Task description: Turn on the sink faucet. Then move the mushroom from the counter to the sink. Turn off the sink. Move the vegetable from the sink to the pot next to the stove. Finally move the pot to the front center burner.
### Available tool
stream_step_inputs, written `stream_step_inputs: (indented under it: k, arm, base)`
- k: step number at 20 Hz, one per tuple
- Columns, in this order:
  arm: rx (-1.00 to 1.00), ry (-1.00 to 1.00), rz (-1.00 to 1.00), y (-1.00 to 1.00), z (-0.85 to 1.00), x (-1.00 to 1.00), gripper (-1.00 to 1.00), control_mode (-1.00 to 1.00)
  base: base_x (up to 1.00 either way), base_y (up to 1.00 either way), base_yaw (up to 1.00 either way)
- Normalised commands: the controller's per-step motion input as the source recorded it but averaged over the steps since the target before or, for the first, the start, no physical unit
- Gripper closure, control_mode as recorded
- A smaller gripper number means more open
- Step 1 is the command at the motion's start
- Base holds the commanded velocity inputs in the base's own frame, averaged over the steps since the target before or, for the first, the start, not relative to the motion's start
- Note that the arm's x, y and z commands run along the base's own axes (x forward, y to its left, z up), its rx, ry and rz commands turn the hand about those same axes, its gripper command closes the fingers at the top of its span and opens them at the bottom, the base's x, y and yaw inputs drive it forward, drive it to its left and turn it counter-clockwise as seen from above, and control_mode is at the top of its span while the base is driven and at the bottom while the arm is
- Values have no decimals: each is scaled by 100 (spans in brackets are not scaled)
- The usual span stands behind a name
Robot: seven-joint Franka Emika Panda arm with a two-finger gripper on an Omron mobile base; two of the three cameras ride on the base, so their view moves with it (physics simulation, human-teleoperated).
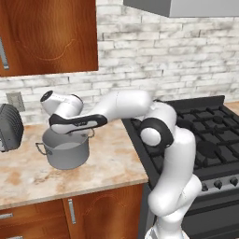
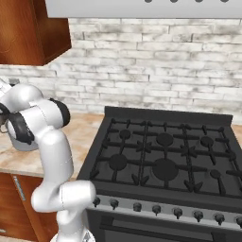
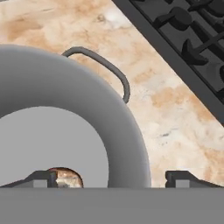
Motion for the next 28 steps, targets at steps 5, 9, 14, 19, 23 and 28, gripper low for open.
stream_step_inputs:
  k: [5,9,14,19,23,28]
  arm:
    - [0,6,-15,-43,0,-51,-100,-100]
    - [0,3,-8,-35,0,-33,-100,-100]
    - [0,0,0,3,-3,27,-100,-100]
    - [0,4,0,16,-10,34,-100,-100]
    - [0,10,0,23,-17,28,-100,-100]
    - [0,9,0,31,-19,31,-100,-100]
  base:
    - [0,0,0]
    - [0,0,0]
    - [0,0,0]
    - [0,0,0]
    - [0,0,0]
    - [0,0,0]
